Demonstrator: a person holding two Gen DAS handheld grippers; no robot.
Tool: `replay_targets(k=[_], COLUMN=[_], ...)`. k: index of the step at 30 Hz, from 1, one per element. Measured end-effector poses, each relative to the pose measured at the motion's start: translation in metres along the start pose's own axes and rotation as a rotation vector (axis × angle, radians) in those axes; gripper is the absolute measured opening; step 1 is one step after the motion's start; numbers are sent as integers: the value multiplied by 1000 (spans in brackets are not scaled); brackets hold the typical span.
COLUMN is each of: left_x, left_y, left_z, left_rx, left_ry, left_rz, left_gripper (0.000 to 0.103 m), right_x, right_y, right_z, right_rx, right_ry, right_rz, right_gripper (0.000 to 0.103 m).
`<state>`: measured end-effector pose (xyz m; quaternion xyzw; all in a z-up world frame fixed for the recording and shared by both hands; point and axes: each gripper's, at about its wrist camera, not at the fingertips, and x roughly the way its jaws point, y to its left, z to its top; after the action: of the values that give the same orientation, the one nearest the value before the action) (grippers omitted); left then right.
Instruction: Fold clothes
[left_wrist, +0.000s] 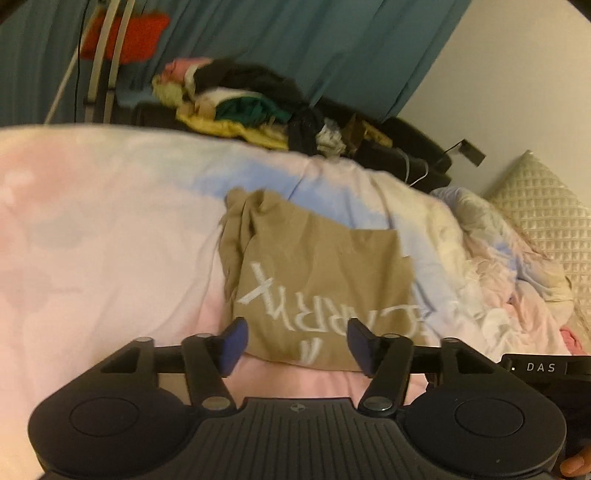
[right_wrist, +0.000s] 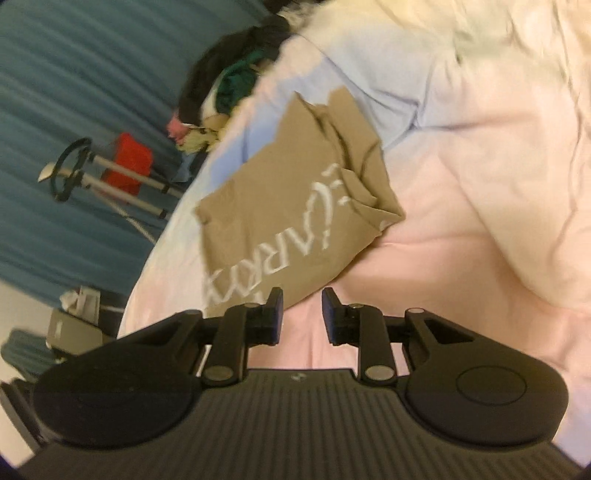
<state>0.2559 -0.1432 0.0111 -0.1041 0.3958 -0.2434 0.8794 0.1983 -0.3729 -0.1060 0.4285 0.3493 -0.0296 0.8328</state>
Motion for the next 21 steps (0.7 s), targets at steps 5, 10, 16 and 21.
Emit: replay_targets(k=[5, 10, 16, 21], left_x=[-73, -139, -199, -227], left_y=[-31, -60, -83, -82], left_z=[-2, -4, -31, -70], left_rx=[82, 142, 270, 282], left_ry=[-69, -138, -256, -324], left_rz=[18, 37, 95, 131], left_gripper=[83, 103, 103, 103], right_x=[-53, -113, -164, -176], right_y=[28, 50, 64, 66], right_z=[-9, -33, -80, -118], right_rx=[-117, -264, -448, -551], right_ry=[-60, -152, -268, -310], right_rz=[6, 39, 9, 8], right_gripper=[27, 75, 90, 90])
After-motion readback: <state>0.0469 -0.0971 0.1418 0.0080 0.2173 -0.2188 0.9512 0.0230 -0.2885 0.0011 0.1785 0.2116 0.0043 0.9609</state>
